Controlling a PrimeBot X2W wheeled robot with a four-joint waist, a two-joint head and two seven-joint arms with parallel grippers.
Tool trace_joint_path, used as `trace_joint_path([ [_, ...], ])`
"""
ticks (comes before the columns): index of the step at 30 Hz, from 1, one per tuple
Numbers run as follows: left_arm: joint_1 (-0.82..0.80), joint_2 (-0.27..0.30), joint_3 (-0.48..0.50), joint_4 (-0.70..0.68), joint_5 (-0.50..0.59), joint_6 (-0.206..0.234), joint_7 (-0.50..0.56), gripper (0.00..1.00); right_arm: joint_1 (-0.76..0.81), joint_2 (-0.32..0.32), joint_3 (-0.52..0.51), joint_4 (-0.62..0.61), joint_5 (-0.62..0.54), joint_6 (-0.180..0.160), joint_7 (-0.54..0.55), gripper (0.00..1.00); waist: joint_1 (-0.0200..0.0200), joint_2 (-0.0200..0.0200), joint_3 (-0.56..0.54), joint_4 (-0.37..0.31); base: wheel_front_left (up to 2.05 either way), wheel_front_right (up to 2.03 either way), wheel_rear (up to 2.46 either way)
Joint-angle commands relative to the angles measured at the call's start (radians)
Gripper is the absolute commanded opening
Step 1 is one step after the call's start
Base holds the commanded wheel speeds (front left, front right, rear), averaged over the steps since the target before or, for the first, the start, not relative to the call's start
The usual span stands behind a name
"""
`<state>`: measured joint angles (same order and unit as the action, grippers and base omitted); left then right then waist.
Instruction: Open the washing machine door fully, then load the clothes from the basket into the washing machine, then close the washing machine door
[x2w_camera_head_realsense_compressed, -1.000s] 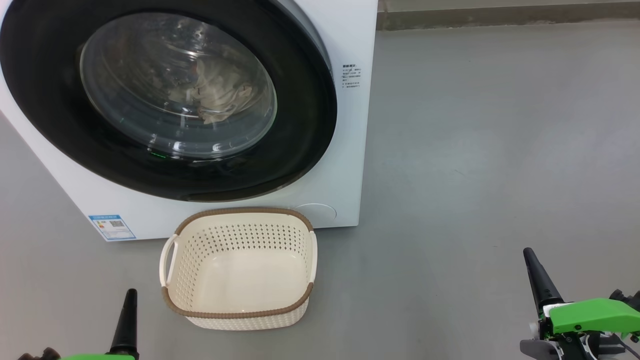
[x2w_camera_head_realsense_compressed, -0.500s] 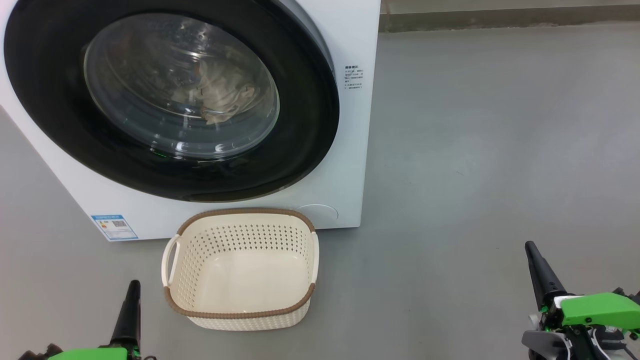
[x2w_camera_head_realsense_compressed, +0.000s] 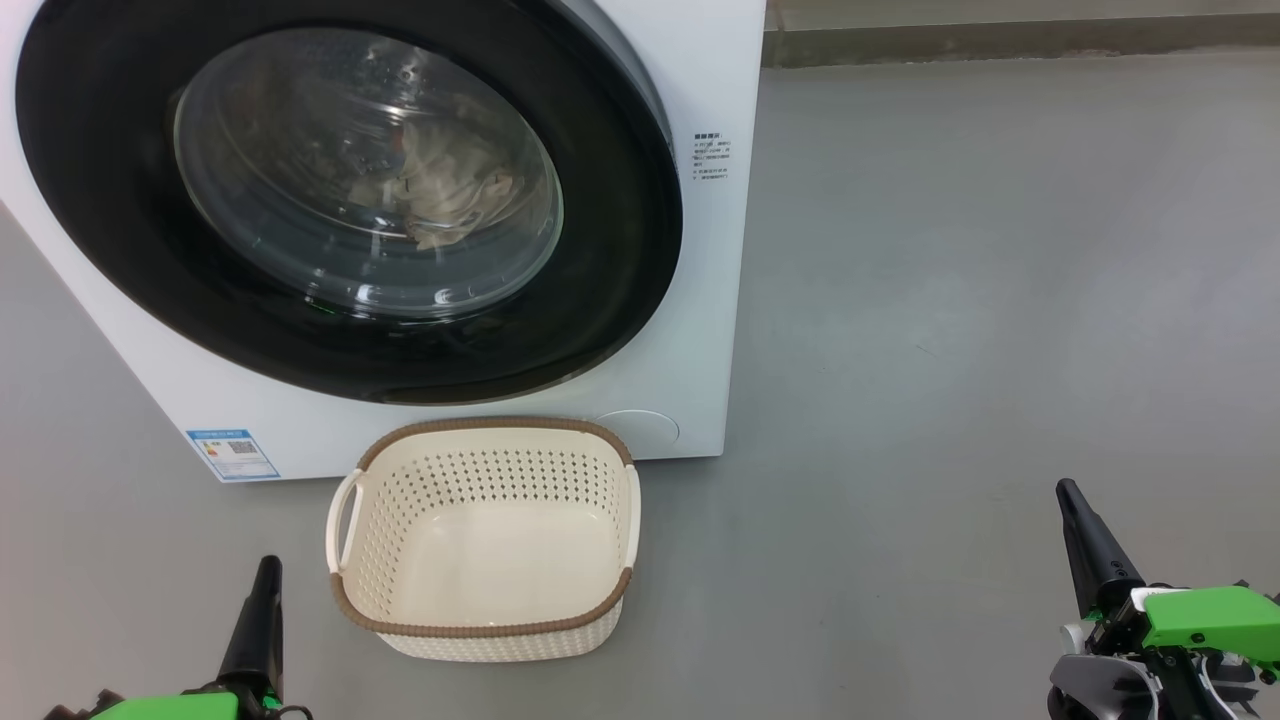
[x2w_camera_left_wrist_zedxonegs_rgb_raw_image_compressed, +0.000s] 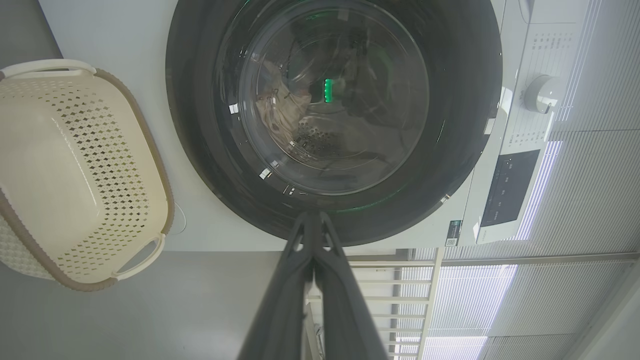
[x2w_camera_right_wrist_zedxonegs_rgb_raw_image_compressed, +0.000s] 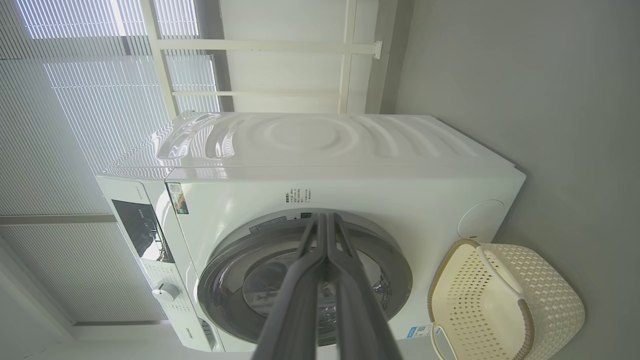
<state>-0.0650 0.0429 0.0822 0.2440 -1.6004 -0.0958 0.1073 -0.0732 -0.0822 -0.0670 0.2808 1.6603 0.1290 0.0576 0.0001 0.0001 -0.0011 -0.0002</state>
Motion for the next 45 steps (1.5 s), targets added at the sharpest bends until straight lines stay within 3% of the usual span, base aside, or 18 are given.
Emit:
trace_joint_path([
  [1, -0.045, 0.007, 0.033, -0.032, -0.007, -0.001, 0.006, 0.0, -0.044, -0.018, 0.019, -0.03, 0.005, 0.002, 0.003, 0.0, 0.0, -0.0001, 0.0, 0.0, 0.0, 0.0, 0.0],
  [45, -0.045, 0.007, 0.034, -0.032, -0.007, -0.001, 0.006, 0.0, -0.043, -0.024, 0.027, -0.031, 0.013, 0.002, -0.003, 0.0, 0.0, -0.0001, 0.0, 0.0, 0.0, 0.0, 0.0],
])
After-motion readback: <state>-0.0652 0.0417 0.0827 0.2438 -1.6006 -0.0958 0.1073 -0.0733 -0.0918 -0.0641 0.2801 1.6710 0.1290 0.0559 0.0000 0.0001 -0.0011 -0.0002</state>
